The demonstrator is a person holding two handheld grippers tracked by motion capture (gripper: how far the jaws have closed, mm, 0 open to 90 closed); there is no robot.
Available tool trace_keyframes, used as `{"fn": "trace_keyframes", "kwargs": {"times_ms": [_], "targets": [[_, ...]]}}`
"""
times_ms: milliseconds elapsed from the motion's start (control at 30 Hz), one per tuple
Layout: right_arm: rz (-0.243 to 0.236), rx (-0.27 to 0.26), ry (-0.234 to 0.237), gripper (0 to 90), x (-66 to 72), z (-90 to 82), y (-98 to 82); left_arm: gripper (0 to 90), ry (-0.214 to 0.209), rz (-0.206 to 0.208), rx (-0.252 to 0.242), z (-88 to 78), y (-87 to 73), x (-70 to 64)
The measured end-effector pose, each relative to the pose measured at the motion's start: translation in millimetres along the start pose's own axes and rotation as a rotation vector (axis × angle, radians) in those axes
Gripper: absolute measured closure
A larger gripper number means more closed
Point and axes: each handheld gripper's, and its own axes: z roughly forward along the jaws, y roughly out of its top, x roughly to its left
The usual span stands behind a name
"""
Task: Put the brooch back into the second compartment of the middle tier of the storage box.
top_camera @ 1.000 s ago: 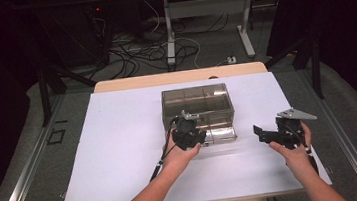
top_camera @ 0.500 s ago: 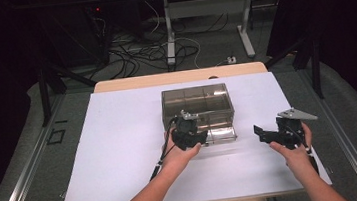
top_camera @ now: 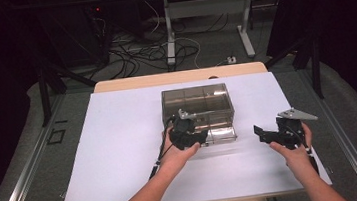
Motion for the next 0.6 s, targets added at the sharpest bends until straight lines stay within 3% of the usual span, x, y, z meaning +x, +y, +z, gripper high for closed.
{"fn": "trace_keyframes", "kwargs": {"times_ms": [600], "targets": [[-0.001, 0.006, 0.0, 8.1, 0.0, -0.6, -0.1, 36.2, 0.031, 0.009, -0.08, -20.1, 1.0, 4.3]]}}
